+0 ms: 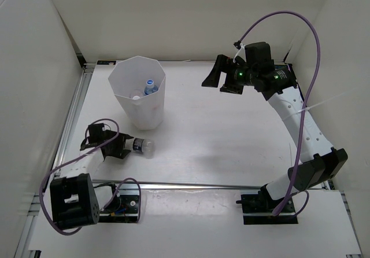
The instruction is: Put the plastic bottles in the bin
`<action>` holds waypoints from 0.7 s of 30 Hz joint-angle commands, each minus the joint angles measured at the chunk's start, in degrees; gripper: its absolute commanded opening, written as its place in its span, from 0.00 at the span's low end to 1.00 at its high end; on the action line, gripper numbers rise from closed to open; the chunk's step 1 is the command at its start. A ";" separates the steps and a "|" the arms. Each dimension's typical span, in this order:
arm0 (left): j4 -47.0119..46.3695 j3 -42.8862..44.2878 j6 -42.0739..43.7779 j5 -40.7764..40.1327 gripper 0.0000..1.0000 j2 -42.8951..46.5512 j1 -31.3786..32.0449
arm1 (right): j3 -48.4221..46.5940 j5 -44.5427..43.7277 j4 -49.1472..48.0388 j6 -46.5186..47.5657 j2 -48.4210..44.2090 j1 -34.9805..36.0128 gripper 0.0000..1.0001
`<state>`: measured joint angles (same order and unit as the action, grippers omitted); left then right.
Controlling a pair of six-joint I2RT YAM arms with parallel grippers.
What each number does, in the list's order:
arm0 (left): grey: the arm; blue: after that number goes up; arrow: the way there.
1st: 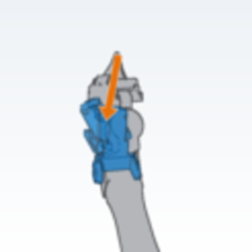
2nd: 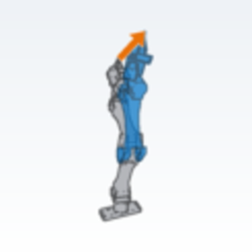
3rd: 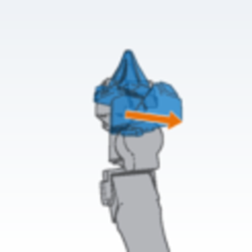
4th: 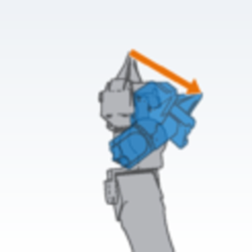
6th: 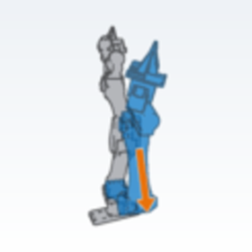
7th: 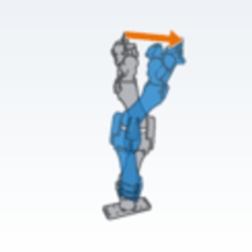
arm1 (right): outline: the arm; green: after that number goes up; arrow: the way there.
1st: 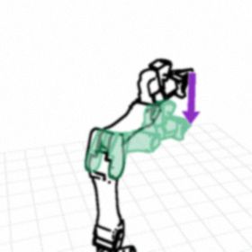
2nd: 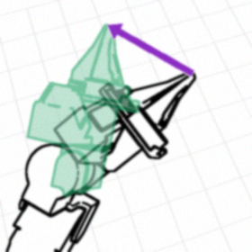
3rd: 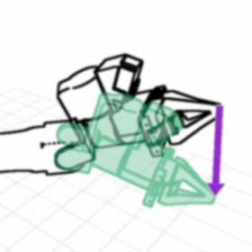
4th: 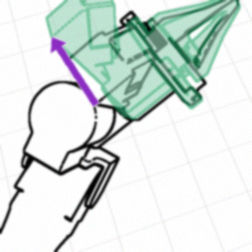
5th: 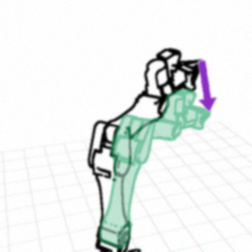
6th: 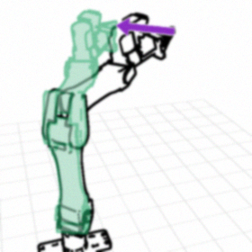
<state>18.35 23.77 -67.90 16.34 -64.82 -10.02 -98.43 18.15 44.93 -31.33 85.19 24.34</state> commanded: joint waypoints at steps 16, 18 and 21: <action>18.39 37.46 19.73 -6.49 0.27 21.42 -2.28 | -1.59 2.41 -1.33 -1.27 1.74 -0.34 1.00; 18.39 47.65 21.05 -6.49 0.27 18.16 -2.28 | -1.59 2.94 -1.86 -1.28 1.74 -0.34 1.00; 18.39 61.33 23.42 -4.57 0.27 9.12 -2.28 | -1.06 2.94 -1.86 -1.28 1.74 -0.34 1.00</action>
<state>35.90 75.75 -49.15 11.20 -48.97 -12.05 -98.45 19.70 44.91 -32.60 87.11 24.34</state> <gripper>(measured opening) 0.679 0.998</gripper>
